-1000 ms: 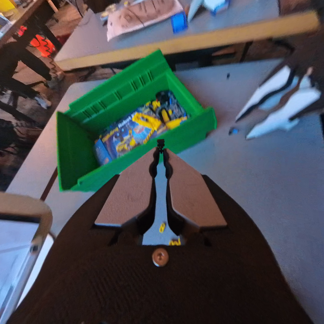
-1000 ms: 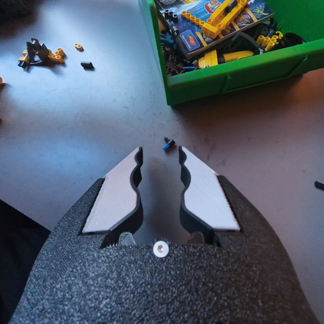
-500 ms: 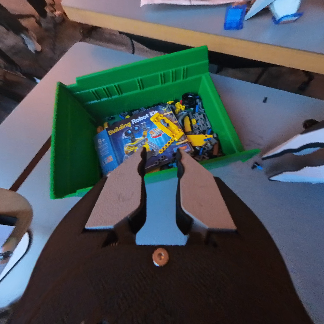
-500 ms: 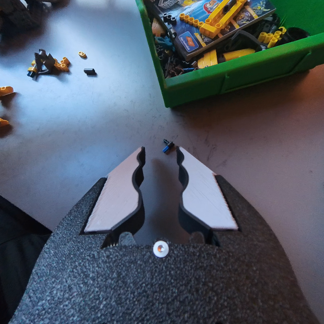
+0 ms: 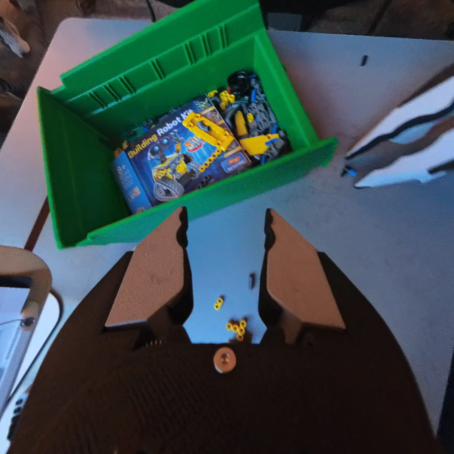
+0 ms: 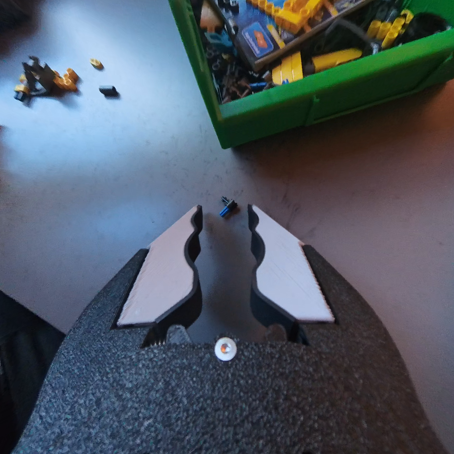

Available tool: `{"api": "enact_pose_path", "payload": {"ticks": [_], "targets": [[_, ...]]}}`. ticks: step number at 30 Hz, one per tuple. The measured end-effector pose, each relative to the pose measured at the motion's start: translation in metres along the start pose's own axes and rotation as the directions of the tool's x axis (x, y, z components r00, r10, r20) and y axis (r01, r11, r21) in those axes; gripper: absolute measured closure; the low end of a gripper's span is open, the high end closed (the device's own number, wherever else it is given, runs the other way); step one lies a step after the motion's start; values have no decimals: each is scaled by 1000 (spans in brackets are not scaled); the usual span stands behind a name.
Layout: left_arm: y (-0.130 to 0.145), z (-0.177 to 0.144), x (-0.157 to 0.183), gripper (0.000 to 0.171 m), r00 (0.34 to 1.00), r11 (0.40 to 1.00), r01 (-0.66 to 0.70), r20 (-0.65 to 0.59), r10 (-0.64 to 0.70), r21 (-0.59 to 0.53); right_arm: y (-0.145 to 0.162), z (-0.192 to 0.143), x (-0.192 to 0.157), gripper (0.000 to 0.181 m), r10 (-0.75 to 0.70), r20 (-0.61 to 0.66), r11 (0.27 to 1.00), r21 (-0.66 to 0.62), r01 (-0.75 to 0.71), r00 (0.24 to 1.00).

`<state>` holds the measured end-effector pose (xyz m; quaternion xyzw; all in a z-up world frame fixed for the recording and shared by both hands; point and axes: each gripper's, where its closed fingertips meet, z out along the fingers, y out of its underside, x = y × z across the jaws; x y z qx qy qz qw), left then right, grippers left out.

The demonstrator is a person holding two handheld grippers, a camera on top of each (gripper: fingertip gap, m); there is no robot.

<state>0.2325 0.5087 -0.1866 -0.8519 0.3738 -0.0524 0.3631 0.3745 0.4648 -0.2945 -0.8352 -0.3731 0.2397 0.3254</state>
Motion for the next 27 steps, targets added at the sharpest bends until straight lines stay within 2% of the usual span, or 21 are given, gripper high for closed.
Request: {"api": "enact_pose_path", "payload": {"ticks": [5,9,11,13,15,17,18,20,23,25,27], "targets": [[50,-27,48,120,997,998,-50,-63,53,37,-3,6,6,173,20,-17,1000,-16,-21,1000],[87,-32,73,125,994,998,-42,-101,47,54,-3,7,-6,175,-20,39,1000,-21,21,999],[100,-30,72,132,994,995,-83,-71,87,58,-17,7,-28,175,-83,99,996,53,78,992],[107,-28,72,141,989,988,-133,-60,138,72,-45,5,-64,175,-201,164,966,200,166,966],[108,-29,75,147,984,985,-134,-106,146,113,-72,5,-96,175,-391,103,877,343,336,915],[108,-31,74,149,979,984,-89,-171,115,157,-94,9,-127,174,-557,-13,746,432,507,830],[110,-32,66,149,981,983,-71,-164,99,166,-103,13,-141,174,-613,-64,683,458,569,788],[116,-33,47,151,988,980,-99,-102,118,173,-115,27,-161,175,-672,-112,616,466,636,732],[124,-36,30,155,976,962,-211,-10,216,174,-126,53,-177,175,-744,-132,540,459,706,655],[130,-34,25,155,982,969,-177,-28,185,174,-131,64,-183,175,-799,-158,466,447,763,580],[136,-34,23,148,990,984,-102,-87,115,145,-136,70,-189,174,-831,-182,401,461,792,526]]}}
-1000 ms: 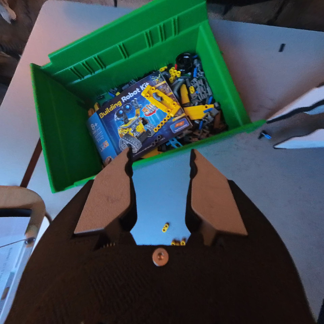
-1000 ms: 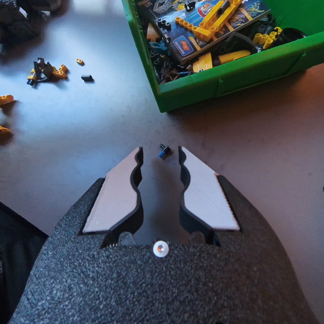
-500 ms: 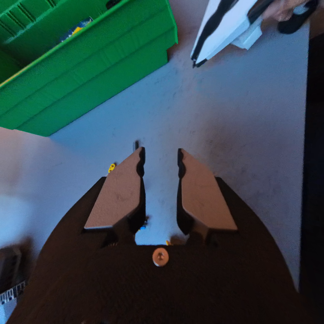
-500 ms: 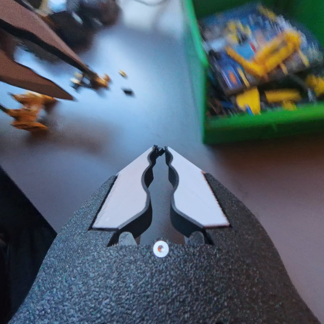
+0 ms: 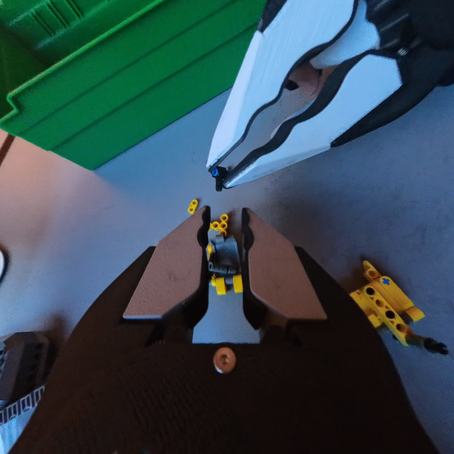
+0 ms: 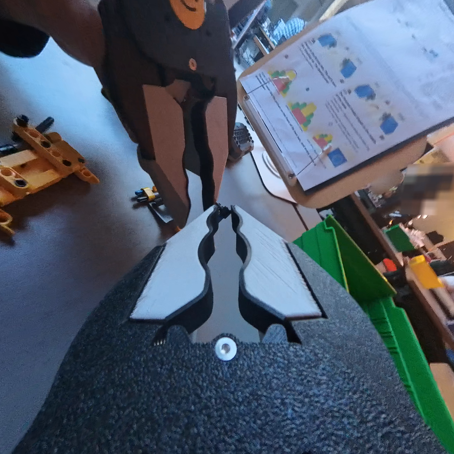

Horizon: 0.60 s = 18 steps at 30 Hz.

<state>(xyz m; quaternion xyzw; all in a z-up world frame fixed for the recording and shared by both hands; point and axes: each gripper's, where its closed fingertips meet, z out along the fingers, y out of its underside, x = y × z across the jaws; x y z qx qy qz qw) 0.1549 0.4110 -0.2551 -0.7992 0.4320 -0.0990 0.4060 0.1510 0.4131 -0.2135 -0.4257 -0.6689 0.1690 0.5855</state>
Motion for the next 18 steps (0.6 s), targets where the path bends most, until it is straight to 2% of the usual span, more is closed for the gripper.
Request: {"api": "enact_pose_path", "payload": {"ticks": [2,5,9,14,18], "targets": [[2,-7,-10,154,999,1000,8,34,-9,24,1,6,-2,174,-24,20,1000,14,23,1000],[6,-12,-25,160,989,999,-32,146,31,0,7,8,-10,174,-2,85,1000,10,1,996],[7,-1,-16,158,959,981,-184,206,194,-67,15,12,-15,174,30,109,999,-26,-27,994],[5,1,-14,161,883,928,-343,287,370,-143,24,16,-21,174,45,131,996,-83,-35,990],[15,7,-9,171,828,875,-441,284,483,-201,22,15,-28,174,15,154,998,-69,-5,988]]}}
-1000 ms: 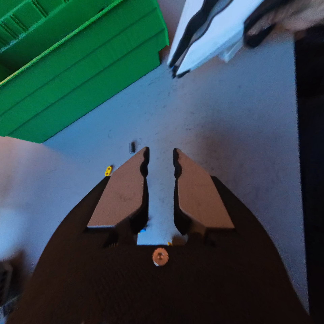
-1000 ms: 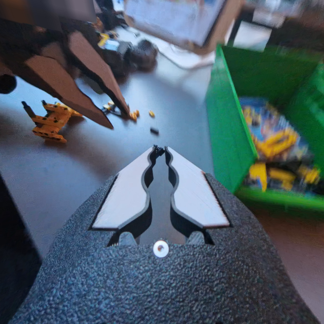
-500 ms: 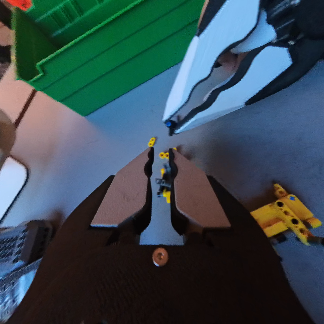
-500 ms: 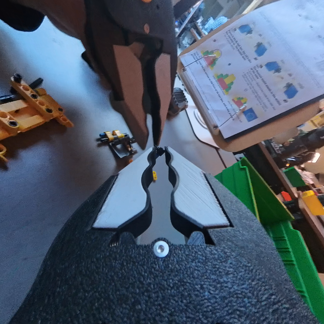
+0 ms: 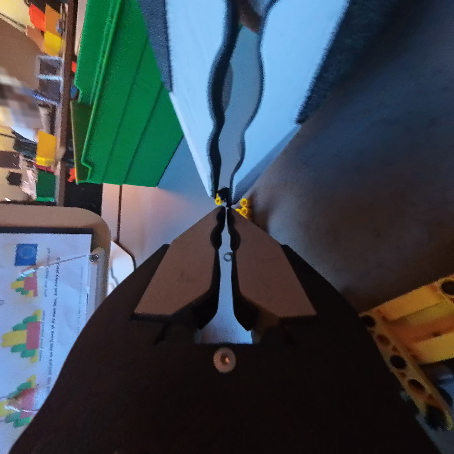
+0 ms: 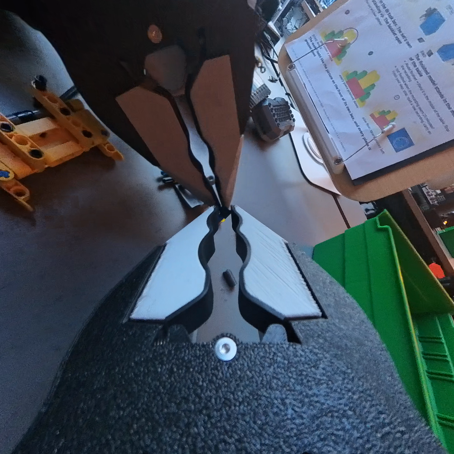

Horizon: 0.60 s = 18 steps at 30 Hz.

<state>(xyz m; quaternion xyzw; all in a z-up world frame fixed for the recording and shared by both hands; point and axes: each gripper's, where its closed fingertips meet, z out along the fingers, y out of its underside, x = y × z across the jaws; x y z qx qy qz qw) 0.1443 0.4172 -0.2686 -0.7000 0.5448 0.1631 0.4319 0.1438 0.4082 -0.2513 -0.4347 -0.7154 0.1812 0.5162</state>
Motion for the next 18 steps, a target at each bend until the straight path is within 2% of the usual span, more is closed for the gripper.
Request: {"api": "enact_pose_path", "payload": {"ticks": [2,4,6,9,13,18], "targets": [[1,0,4,171,999,999,-50,2,50,-4,2,0,-4,174,3,30,1000,-4,-3,1000],[1,1,5,159,999,999,-41,2,41,-13,6,1,-11,174,53,88,998,-18,-52,995],[-3,0,4,159,1000,1000,-28,3,28,8,6,-2,-10,174,113,122,994,-10,-113,986],[-11,-6,-6,154,994,996,-72,82,68,57,2,-8,-5,174,217,166,974,28,-224,962],[-30,-19,-14,164,952,959,-240,231,202,150,0,-13,5,175,384,244,913,41,-405,891],[-32,-19,-11,166,943,951,-269,243,228,152,1,-15,5,175,480,316,861,12,-509,819]]}}
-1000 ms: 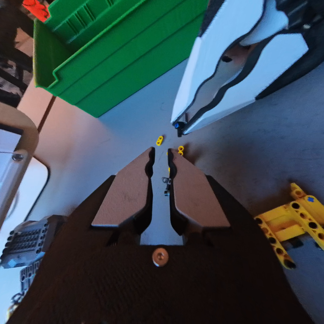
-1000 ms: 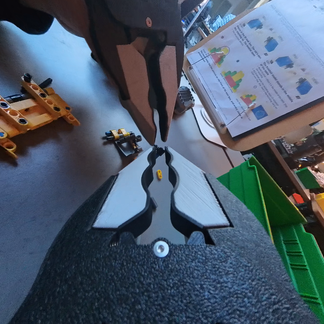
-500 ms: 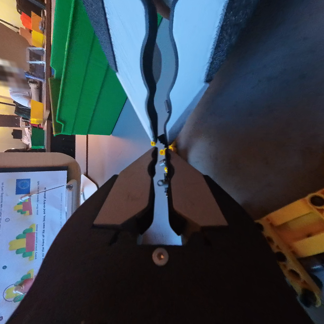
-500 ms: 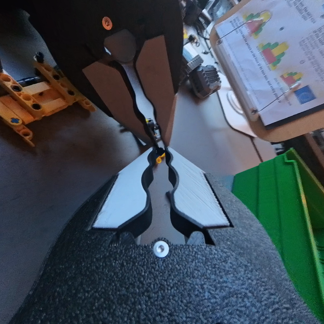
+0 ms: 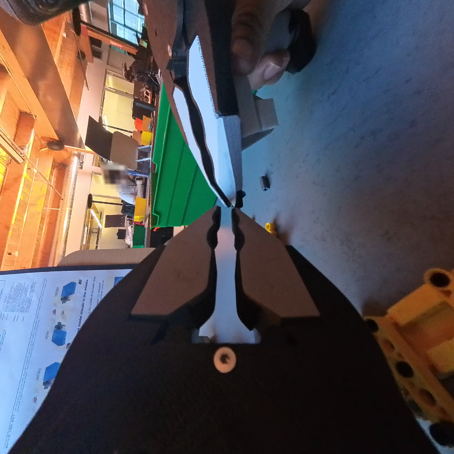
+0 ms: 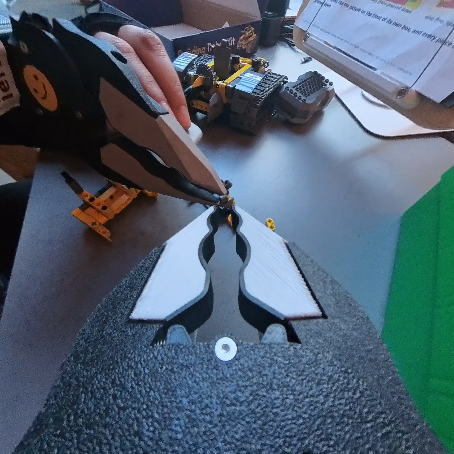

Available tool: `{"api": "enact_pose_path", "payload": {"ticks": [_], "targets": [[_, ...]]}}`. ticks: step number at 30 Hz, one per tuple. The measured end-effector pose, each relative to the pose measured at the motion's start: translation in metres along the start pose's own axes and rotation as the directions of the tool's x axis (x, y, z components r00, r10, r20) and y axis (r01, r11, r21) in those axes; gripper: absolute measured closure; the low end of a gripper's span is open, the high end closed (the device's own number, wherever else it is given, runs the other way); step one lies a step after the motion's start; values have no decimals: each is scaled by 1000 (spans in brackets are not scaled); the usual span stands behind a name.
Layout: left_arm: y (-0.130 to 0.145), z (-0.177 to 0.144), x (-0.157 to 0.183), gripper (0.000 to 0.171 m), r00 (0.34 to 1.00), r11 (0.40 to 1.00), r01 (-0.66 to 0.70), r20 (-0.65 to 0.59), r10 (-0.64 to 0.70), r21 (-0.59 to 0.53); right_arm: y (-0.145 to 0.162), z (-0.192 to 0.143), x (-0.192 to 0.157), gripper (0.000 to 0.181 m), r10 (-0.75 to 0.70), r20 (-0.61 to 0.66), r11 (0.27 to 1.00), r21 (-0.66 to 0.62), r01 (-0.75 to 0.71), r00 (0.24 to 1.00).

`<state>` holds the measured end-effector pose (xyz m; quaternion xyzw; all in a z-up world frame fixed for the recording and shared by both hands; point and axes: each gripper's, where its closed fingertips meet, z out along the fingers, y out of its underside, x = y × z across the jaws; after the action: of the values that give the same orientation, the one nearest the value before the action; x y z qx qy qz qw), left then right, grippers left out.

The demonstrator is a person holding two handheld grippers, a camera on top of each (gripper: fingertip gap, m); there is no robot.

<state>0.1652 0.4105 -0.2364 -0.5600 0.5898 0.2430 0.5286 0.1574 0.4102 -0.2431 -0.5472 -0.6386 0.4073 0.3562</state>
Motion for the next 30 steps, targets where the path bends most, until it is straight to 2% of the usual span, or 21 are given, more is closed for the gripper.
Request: {"api": "enact_pose_path", "payload": {"ticks": [7,9,12,17,23,28,30], "targets": [[-5,-3,1,168,1000,999,-2,-6,3,32,-1,-3,-4,175,146,110,989,6,-147,983],[-4,-3,6,159,999,999,-2,-36,4,33,-3,-5,-2,175,202,143,978,23,-207,969],[-4,-1,8,158,999,1000,-17,-36,18,23,-9,-10,-2,175,285,210,952,53,-302,935],[-5,1,5,160,1000,1000,-16,-11,16,24,-9,-9,-8,175,339,268,933,31,-359,902],[-3,4,6,163,1000,1000,-5,-8,5,8,-5,-7,-2,175,395,250,912,9,-410,884],[3,14,1,170,990,989,140,6,-140,-55,-3,-5,8,175,433,190,895,21,-445,881],[5,15,-3,169,987,985,161,23,-159,-70,-5,-5,12,175,446,173,887,44,-459,878]]}}
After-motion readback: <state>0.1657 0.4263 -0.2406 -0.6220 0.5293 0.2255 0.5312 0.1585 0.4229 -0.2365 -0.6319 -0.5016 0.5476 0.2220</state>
